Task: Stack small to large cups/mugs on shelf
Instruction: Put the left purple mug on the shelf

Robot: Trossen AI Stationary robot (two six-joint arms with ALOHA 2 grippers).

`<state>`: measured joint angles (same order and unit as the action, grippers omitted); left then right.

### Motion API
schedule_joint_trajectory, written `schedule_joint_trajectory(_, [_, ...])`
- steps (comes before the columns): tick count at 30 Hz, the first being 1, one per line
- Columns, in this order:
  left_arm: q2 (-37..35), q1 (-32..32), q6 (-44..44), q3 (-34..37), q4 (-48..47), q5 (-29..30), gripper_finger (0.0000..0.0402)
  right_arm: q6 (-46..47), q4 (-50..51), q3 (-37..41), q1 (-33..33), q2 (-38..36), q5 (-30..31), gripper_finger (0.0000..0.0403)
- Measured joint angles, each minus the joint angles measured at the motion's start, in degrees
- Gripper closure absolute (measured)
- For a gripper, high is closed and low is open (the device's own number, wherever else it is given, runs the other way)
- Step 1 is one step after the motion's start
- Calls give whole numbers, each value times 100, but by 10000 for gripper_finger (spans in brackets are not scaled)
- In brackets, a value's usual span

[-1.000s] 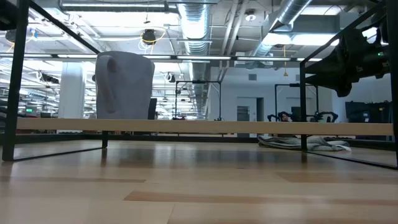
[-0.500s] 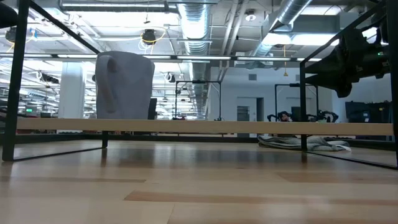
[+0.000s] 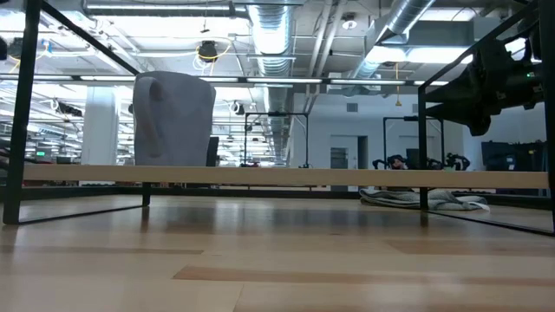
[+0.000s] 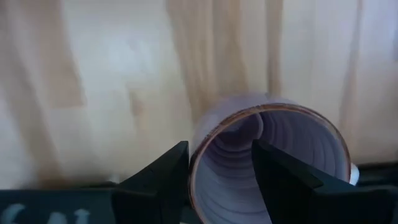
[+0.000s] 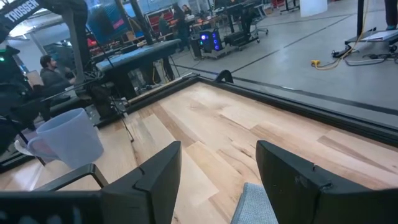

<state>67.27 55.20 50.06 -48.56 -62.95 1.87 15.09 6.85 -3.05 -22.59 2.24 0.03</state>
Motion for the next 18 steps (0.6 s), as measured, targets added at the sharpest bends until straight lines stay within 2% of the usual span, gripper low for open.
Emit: schedule_joint_trajectory(18, [-96, 7, -24, 135, 97, 18, 235, 160, 0, 0, 0, 2, 0, 172])
